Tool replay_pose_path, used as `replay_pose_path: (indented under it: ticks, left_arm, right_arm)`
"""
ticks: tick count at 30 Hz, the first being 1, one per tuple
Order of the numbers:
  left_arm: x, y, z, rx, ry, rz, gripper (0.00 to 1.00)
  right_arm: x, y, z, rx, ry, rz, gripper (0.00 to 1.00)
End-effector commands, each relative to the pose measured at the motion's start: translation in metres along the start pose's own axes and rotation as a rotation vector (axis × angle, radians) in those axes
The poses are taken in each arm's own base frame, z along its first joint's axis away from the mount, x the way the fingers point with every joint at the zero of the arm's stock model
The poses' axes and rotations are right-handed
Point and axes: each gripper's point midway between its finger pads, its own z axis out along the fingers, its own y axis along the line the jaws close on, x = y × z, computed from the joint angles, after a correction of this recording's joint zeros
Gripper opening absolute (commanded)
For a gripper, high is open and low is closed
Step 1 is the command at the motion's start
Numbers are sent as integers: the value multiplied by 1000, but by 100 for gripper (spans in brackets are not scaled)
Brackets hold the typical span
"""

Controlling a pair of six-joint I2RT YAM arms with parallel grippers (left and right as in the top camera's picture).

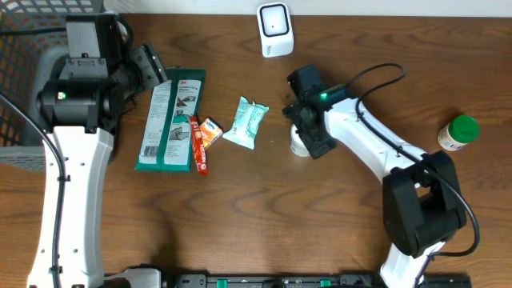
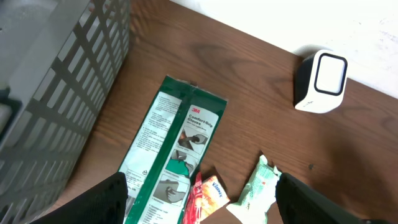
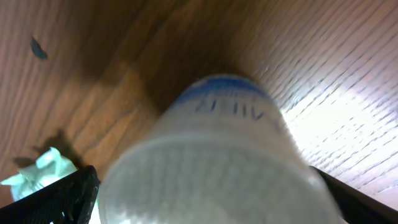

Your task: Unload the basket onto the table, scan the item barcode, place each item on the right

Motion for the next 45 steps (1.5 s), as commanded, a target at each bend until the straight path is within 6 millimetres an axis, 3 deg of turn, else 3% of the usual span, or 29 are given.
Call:
replay_pose_path:
  ticks: [1,11,17,22,30,37,42,45]
  left_arm:
    - [-4,3,-1,-10,-11,-3,77]
    - [-4,3,-1,-10,-11,-3,77]
    - [-4,3,-1,-10,-11,-3,77]
    - [-4,3,-1,-10,-11,-3,77]
    - [-4,3,-1,-10,-11,-3,77]
    - [-4,3,-1,-10,-11,-3,77]
    - [-4,3,-1,-10,-11,-3,77]
    - [-4,3,-1,-10,-11,-3,77]
  right_arm:
    - [1,-6,11,35,-16,3,99]
    - [1,-11,20,62,-18,3,99]
    - [-3,-10,21,60,-23,11,83]
    - [-8,-18,20,89,-24,13,82]
    - [-19,-19,18,89,-20,-222,86]
    - [-27,1,-9,18,-39,-590,79]
    - [-21,8,-27,-31,-14,-594,80]
    - [-19,8,-27,-32,-4,-596,72]
